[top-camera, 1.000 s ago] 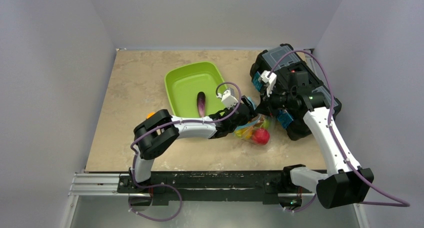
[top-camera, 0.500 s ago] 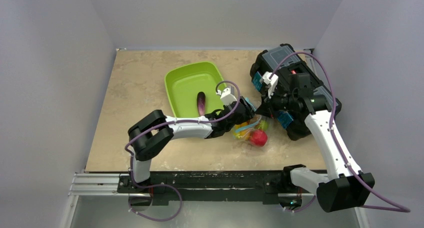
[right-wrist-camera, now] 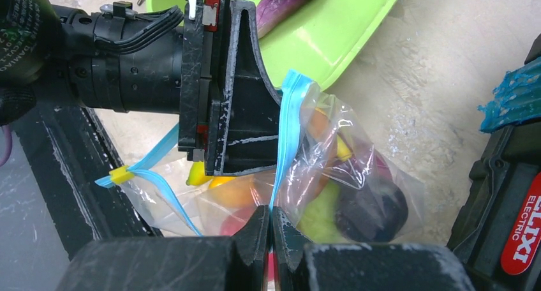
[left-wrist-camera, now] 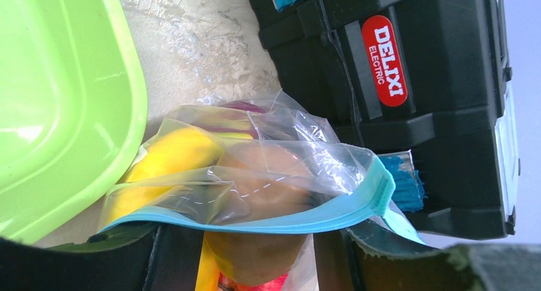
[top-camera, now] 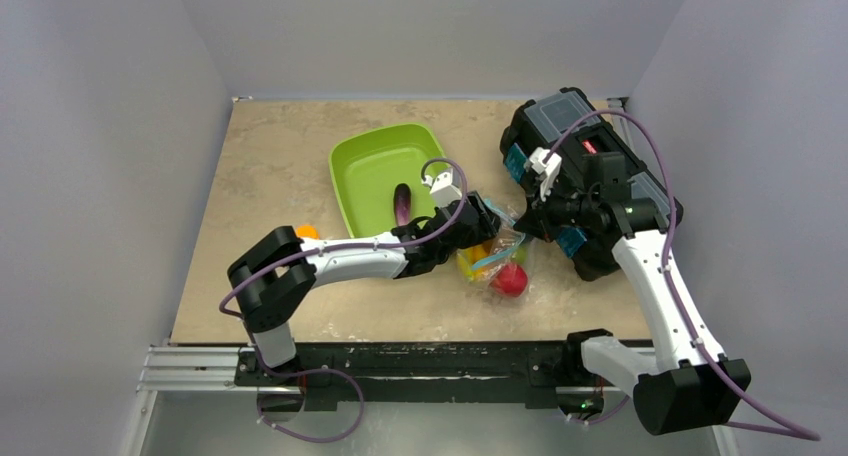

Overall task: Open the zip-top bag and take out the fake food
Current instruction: Pick up the fake vegetable from the zipper food storage bag.

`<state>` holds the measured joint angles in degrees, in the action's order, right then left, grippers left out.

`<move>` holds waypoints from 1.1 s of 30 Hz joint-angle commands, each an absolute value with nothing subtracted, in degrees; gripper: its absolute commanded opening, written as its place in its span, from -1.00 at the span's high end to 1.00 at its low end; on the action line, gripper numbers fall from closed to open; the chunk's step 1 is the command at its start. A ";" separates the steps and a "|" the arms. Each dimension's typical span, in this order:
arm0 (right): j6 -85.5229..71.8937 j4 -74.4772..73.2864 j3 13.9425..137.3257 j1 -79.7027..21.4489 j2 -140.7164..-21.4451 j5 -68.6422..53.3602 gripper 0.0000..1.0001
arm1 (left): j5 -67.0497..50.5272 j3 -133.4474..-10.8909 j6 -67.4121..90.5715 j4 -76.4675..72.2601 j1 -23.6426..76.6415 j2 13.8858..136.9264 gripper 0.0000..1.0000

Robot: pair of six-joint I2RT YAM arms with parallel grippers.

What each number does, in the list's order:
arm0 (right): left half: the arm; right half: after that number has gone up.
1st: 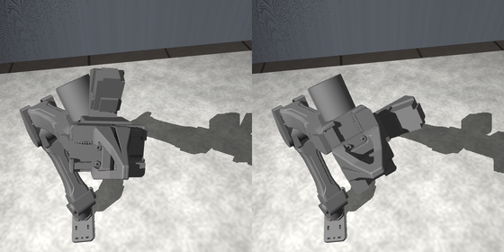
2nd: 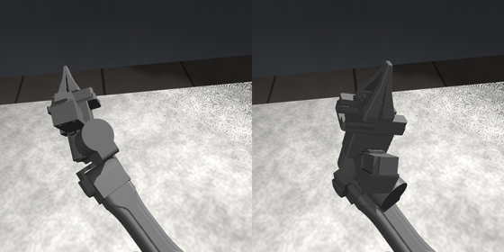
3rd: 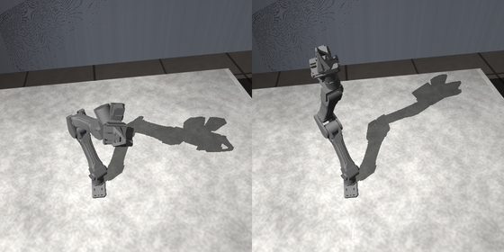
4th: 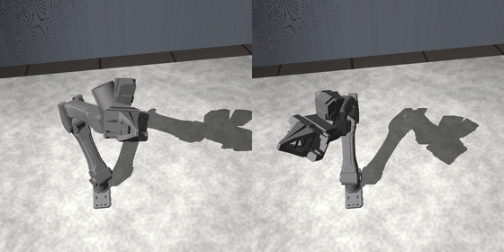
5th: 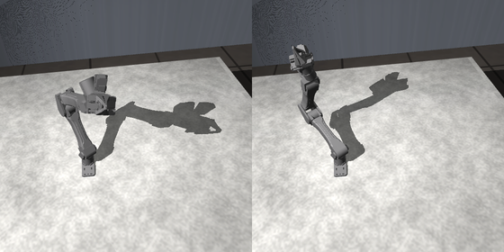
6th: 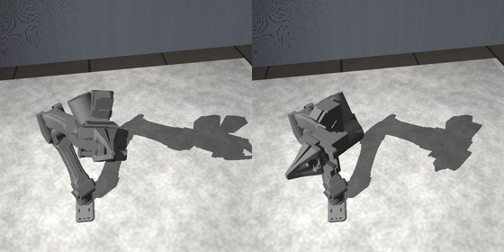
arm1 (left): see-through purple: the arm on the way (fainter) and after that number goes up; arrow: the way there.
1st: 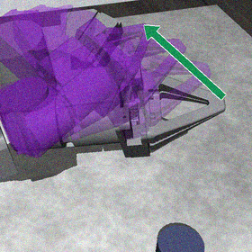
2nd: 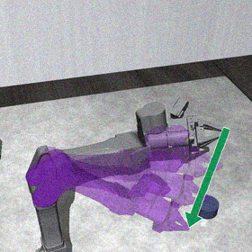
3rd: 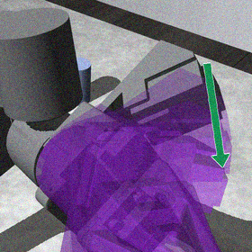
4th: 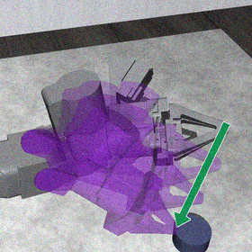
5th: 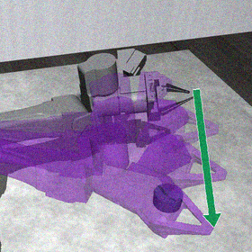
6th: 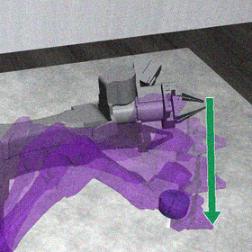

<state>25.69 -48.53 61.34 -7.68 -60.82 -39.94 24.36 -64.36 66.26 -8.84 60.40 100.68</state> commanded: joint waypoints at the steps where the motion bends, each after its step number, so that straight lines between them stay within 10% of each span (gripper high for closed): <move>1: 25.41 -47.15 60.78 -7.03 -58.96 -39.52 1.00 | 24.34 -63.75 63.51 -6.57 60.14 96.03 1.00; 13: 26.03 -48.67 58.85 -6.99 -58.92 -39.00 1.00 | 25.86 -67.23 66.52 5.51 60.12 99.10 0.94; 33: 26.20 -48.87 58.14 -6.99 -58.88 -38.30 1.00 | 23.51 -66.60 69.29 7.48 58.56 100.86 0.14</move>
<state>25.78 -48.86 58.28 -7.44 -59.68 -38.48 23.33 -65.78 68.47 3.62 59.88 99.55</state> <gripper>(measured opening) 0.005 0.534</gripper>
